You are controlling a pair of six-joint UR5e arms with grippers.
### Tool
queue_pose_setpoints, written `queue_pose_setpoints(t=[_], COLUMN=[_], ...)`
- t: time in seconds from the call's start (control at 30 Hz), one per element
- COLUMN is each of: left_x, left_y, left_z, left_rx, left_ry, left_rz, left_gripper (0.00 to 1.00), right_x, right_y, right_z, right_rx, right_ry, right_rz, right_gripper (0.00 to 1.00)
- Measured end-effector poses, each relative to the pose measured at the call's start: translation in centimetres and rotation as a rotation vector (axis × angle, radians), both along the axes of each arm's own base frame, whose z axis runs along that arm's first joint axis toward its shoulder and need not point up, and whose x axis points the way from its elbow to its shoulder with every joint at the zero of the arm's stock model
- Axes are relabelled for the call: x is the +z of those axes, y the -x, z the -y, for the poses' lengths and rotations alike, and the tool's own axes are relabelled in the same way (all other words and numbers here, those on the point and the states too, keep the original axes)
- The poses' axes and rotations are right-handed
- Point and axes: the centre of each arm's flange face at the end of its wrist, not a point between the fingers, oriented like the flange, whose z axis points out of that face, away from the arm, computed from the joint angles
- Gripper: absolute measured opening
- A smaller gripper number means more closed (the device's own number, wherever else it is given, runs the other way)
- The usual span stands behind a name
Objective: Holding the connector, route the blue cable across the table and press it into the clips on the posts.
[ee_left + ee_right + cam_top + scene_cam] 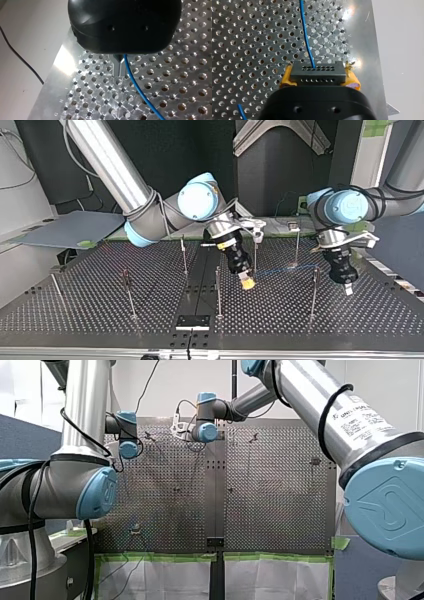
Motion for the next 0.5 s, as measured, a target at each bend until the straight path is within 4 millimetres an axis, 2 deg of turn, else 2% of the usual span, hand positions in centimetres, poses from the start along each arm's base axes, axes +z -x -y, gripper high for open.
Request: queue_pose_setpoints(t=[0.5], left_x=[0.6], left_y=[-0.7], left_z=[-0.4], left_rx=[-0.050], left_ry=[0.024], left_rz=[0.028], left_gripper=[0.00], right_x=[3.5], right_y=[0.0], right_z=[0.3], right_rx=[-0.016], right_ry=[0.014], right_rz=[0.026], right_gripper=[0.00])
